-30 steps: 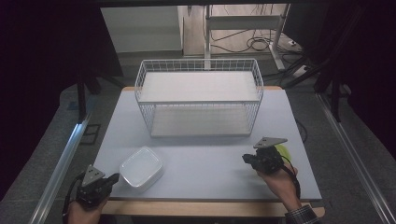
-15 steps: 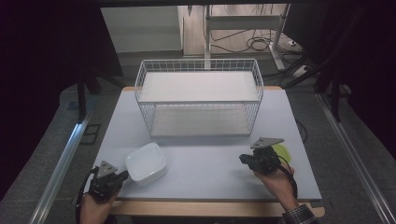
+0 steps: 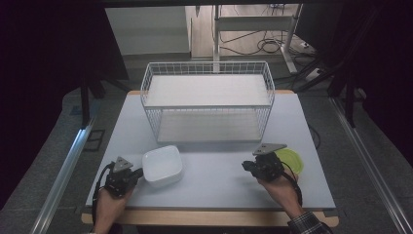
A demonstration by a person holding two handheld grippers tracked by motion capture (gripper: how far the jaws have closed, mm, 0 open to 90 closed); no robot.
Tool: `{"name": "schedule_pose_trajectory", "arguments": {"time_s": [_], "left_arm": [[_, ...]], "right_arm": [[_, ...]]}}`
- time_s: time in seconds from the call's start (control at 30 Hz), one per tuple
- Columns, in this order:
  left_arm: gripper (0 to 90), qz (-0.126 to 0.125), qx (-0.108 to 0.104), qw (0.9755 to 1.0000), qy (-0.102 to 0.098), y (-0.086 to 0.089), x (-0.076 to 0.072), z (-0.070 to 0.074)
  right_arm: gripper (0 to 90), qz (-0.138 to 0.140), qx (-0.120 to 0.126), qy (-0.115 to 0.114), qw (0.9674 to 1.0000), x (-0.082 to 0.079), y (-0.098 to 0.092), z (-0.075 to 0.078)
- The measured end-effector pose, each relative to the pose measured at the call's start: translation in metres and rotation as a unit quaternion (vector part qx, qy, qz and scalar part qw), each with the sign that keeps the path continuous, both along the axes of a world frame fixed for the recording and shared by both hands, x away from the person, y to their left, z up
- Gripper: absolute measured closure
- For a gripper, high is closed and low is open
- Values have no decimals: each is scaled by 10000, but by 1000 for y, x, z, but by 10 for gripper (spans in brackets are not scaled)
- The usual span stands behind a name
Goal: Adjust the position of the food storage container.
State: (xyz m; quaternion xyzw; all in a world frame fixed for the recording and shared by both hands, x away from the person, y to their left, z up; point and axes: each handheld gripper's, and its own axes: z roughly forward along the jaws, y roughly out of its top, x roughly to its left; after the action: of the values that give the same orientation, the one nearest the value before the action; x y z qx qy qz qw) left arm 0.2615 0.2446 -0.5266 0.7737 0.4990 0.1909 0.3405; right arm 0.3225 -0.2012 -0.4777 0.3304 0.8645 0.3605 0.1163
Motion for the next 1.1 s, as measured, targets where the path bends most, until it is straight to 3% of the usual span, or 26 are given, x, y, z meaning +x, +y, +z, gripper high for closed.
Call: {"name": "schedule_pose_trajectory", "arguments": {"time_s": [0.17,0.57,0.73,0.9,1.1], "left_arm": [[900,-197,66,9998,-49,-14,16,1],[900,-682,-9,9976,-69,-50,44,2],[900,-944,-166,9954,-21,-72,51,2],[900,-1263,-91,9919,6,-93,54,2],[899,-1510,-236,9882,99,-117,57,0]], "right_arm": [[849,27,30,0,10000,1,5,-2],[842,34,77,-21,10000,4,16,-8],[848,-14,150,-16,9999,7,21,-11],[848,-72,218,0,9997,10,27,-15],[847,-94,207,33,9997,12,31,-18]]}}
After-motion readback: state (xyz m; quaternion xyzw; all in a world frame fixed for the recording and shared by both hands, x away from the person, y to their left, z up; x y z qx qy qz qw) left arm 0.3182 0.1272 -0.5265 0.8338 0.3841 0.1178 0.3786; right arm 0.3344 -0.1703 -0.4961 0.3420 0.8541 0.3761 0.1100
